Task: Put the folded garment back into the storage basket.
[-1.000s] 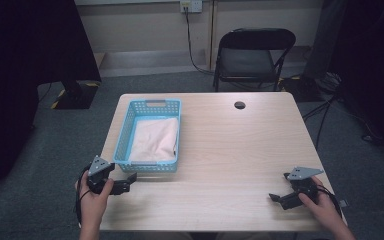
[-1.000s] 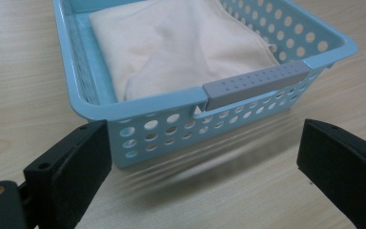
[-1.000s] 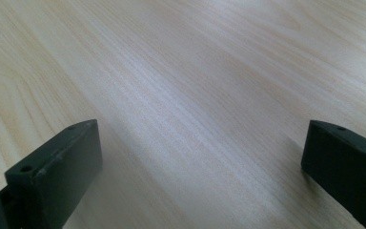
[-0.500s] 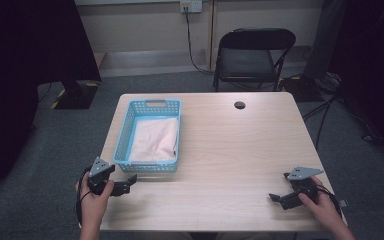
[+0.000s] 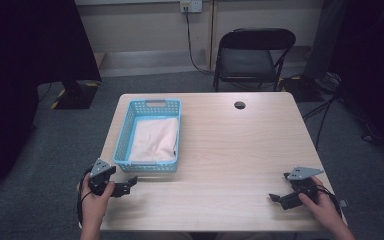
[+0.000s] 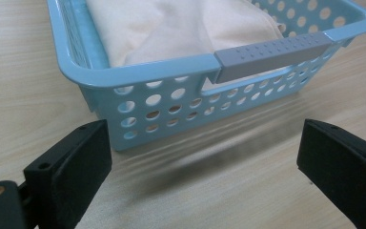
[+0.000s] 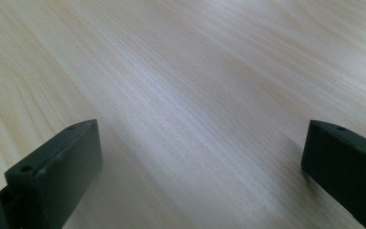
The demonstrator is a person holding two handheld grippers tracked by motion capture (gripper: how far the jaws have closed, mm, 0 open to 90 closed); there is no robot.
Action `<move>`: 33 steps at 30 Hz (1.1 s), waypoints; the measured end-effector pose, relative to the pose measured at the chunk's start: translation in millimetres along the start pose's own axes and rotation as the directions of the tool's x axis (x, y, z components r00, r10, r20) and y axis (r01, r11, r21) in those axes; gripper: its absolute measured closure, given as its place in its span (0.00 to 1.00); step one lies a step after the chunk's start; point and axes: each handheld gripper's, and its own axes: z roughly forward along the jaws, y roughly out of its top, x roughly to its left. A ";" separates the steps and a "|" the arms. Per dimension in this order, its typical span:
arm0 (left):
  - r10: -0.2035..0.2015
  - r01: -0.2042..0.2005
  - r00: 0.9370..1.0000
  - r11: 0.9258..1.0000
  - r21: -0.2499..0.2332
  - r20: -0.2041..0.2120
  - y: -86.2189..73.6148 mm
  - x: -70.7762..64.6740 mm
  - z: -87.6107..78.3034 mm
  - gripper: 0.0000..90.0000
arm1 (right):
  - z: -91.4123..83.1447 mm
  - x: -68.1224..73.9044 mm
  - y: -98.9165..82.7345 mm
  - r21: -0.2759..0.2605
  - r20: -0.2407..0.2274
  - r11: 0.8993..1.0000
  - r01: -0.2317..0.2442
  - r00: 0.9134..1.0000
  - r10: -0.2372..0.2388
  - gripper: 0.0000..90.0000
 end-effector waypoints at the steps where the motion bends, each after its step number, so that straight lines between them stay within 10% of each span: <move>1: -0.003 0.003 1.000 1.000 0.001 0.001 -0.3 0.0 0.3 0.04 | 0.0 0.0 0.0 0.000 0.000 1.000 0.000 1.000 0.000 0.00; 33: -0.034 0.034 0.999 0.999 0.022 0.014 -7.7 4.7 6.4 0.04 | 0.0 0.0 0.0 0.000 0.000 1.000 0.000 1.000 0.000 0.00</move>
